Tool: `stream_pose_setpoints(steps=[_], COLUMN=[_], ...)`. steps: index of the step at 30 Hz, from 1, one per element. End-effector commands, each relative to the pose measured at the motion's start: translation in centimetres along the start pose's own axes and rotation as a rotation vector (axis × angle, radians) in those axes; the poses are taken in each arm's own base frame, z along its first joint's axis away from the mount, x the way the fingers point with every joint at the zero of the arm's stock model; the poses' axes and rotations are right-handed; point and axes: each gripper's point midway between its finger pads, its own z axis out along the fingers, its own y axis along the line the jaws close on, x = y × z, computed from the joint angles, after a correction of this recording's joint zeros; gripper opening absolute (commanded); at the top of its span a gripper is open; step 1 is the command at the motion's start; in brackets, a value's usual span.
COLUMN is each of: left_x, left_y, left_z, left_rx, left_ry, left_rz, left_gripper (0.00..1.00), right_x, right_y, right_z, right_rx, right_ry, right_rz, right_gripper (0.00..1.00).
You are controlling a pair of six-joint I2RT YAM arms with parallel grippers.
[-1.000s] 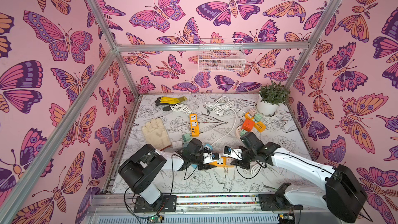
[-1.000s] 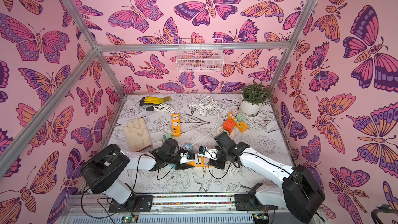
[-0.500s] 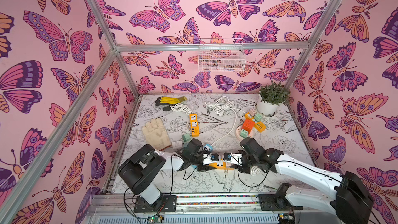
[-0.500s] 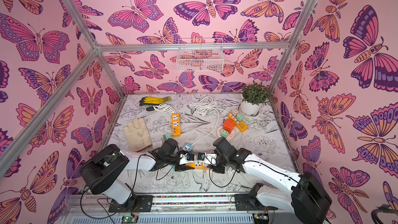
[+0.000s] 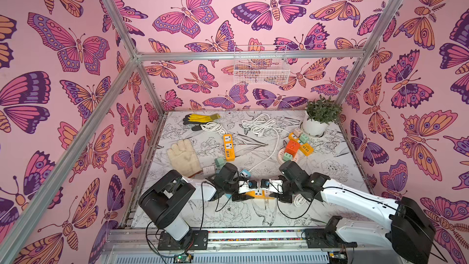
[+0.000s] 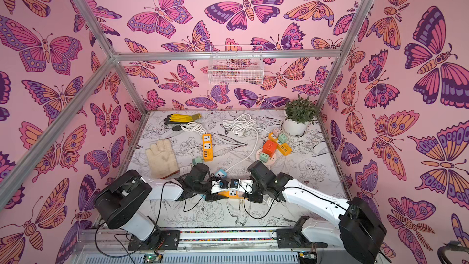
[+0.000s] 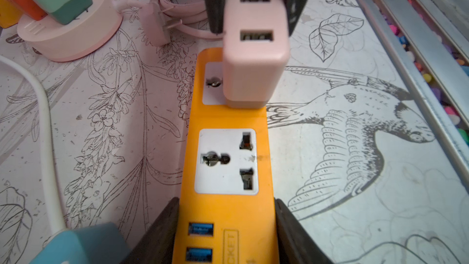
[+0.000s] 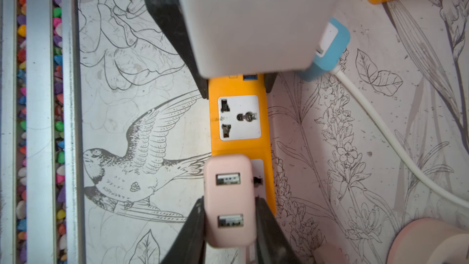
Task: Pull the plug off the socket
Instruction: Remove the plug from the socket.
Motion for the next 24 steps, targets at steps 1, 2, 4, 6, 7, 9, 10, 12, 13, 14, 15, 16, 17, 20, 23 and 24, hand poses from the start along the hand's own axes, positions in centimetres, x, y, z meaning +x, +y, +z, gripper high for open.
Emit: stream_pose_setpoints(steps=[1,2,4,6,7,9,10,12,13,14,15,16,17,20,23,24], left_x=[2.2,2.1,2.2,2.2,2.1,2.1,2.1,2.1,2.0,2.0,2.1,2.0,2.0,2.0,2.1,2.1], left_y=[0.1,0.1,0.1,0.2,0.2,0.2,0.3,0.2,0.2,0.2,0.2,0.2,0.2,0.2,0.2,0.1], left_z=[0.0,0.0,0.0,-0.1,-0.1,-0.1,-0.1,-0.1,-0.1,-0.1,-0.1,-0.1,-0.1,-0.1,-0.1,-0.1], left_rx=[-0.024,-0.023,-0.026,-0.027,-0.029,-0.028,-0.03,-0.026,-0.026,-0.025,-0.023,-0.024,-0.025,-0.023,-0.024,-0.024], left_ry=[0.08,0.078,0.08,0.08,0.078,0.078,0.077,0.077,0.075,0.074,0.074,0.073,0.074,0.073,0.075,0.076], left_rz=[-0.052,-0.052,-0.052,-0.052,-0.051,-0.051,-0.051,-0.052,-0.051,-0.052,-0.053,-0.053,-0.054,-0.055,-0.057,-0.057], left_gripper=[0.48,0.48,0.48,0.48,0.48,0.48,0.48,0.48,0.48,0.48,0.48,0.48,0.48,0.48,0.48,0.48], right_x=[-4.1,-3.6,-2.1,-0.2,0.3,0.6,0.3,-0.7,-1.0,-1.7,-2.3,-3.2,-3.8,-5.4,-4.6,-4.2], right_y=[-1.1,-2.0,-3.0,-3.2,-3.2,-2.2,-1.5,-0.2,0.6,1.2,1.8,2.1,2.3,1.3,-1.1,-1.6], right_z=[-0.4,-0.7,-1.2,-1.8,-2.1,-2.6,-2.7,-2.7,-2.5,-2.4,-2.1,-2.0,-1.7,-0.6,0.0,-0.1], right_rx=[0.019,0.024,0.024,0.044,0.061,0.058,0.035,0.005,-0.004,-0.019,-0.038,-0.046,-0.054,-0.016,0.062,0.073], right_ry=[-0.133,-0.112,-0.072,-0.045,-0.044,-0.075,-0.116,-0.162,-0.167,-0.186,-0.208,-0.235,-0.247,-0.254,-0.152,-0.128], right_rz=[0.009,0.049,0.133,0.203,0.229,0.249,0.246,0.205,0.16,0.117,0.08,0.044,0.012,-0.044,-0.006,0.012], right_gripper=[0.24,0.24,0.23,0.23,0.23,0.23,0.23,0.23,0.24,0.24,0.24,0.24,0.24,0.24,0.23,0.23])
